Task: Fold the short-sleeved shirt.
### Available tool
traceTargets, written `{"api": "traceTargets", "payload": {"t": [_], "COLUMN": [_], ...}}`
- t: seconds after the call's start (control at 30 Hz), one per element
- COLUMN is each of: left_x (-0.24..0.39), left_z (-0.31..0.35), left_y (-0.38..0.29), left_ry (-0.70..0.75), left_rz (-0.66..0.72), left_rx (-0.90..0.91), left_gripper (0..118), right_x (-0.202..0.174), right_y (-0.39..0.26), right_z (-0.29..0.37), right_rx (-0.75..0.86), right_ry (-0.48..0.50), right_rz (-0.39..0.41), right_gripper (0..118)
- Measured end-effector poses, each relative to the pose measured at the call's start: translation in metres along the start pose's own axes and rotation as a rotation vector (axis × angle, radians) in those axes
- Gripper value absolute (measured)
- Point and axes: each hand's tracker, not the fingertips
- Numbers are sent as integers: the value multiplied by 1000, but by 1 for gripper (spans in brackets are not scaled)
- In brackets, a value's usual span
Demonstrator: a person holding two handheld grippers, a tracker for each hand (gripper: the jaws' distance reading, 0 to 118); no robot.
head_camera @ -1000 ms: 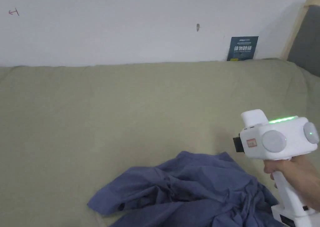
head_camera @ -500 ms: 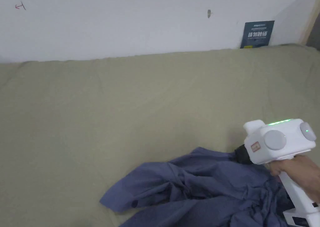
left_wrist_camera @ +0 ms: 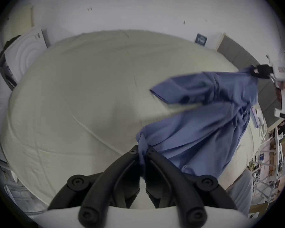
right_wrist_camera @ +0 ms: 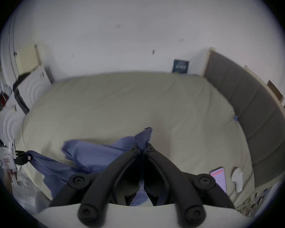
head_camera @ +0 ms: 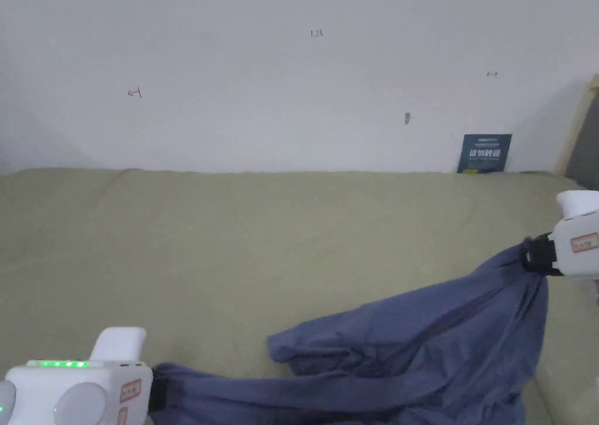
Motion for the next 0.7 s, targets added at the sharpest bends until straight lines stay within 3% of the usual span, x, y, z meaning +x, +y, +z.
{"api": "traceTargets", "payload": {"t": [0.17, 0.33, 0.57, 0.7], "left_x": [-42, -70, -52, -57], "left_z": [67, 141, 223, 242], "left_y": [48, 97, 152, 177], "left_ry": [110, 119, 219, 243], "left_rz": [29, 93, 22, 33], "left_rx": [153, 319, 470, 492], "left_gripper": [2, 2, 2, 2], "right_x": [41, 53, 12, 14], "right_y": [13, 27, 54, 84], "right_z": [78, 136, 203, 210], "right_rx": [123, 222, 326, 353], "right_ry": [12, 64, 41, 31], "right_rz": [-108, -183, -112, -111], "right_gripper": [3, 3, 3, 3]}}
